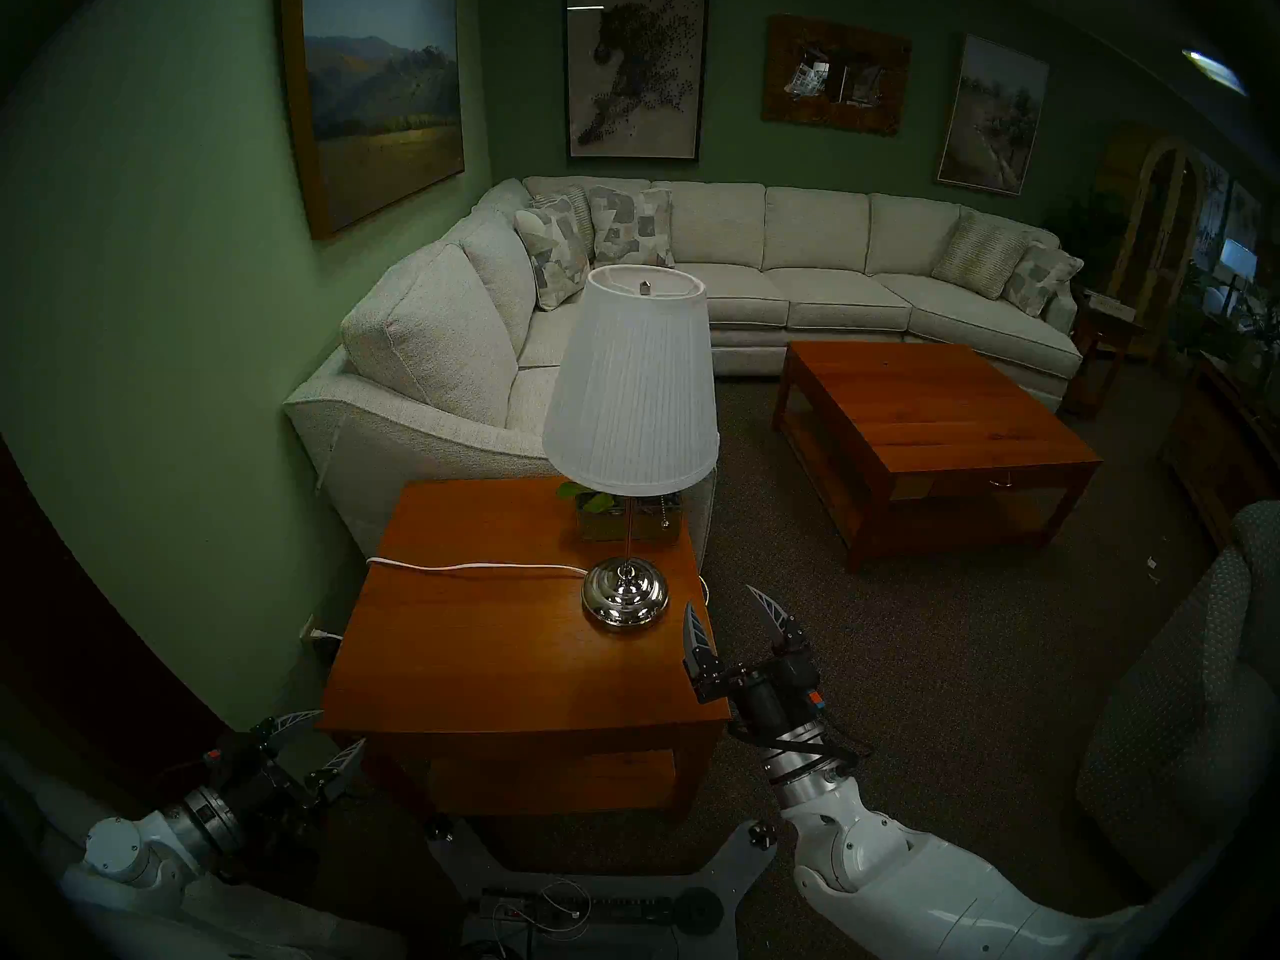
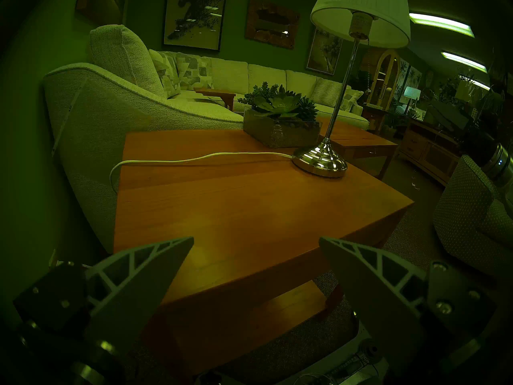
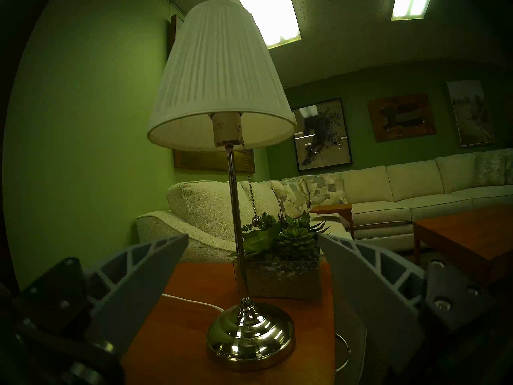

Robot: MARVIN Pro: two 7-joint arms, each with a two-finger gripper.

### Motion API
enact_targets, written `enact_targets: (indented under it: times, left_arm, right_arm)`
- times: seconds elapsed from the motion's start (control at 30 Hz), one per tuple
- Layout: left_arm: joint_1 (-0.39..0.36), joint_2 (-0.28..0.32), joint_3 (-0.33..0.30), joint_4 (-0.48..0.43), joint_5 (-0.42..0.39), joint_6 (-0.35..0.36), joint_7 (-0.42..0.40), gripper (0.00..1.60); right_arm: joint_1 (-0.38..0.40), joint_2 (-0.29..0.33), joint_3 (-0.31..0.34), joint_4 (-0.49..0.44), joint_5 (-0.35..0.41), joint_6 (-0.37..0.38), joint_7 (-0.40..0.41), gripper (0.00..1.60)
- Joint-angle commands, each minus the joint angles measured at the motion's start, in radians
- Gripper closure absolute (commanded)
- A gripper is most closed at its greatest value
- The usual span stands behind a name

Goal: Pull on string to turn off lamp

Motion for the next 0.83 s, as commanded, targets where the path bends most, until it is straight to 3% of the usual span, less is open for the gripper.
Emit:
enact_targets:
  times: [0.0, 0.5, 0.8]
  left_arm:
    - [-0.001, 0.002, -0.008, -0.019, -0.004, -0.004, 0.000, 0.00]
    - [-0.001, 0.002, -0.008, -0.019, -0.004, -0.004, 0.000, 0.00]
    - [-0.001, 0.002, -0.008, -0.019, -0.004, -0.004, 0.000, 0.00]
  right_arm:
    - [0.021, 0.022, -0.007, -0.067, -0.030, 0.060, 0.007, 0.00]
    - [0.046, -0.003, 0.002, -0.065, -0.103, 0.146, -0.036, 0.00]
    - [0.048, -0.010, 0.005, -0.056, -0.111, 0.143, -0.039, 0.00]
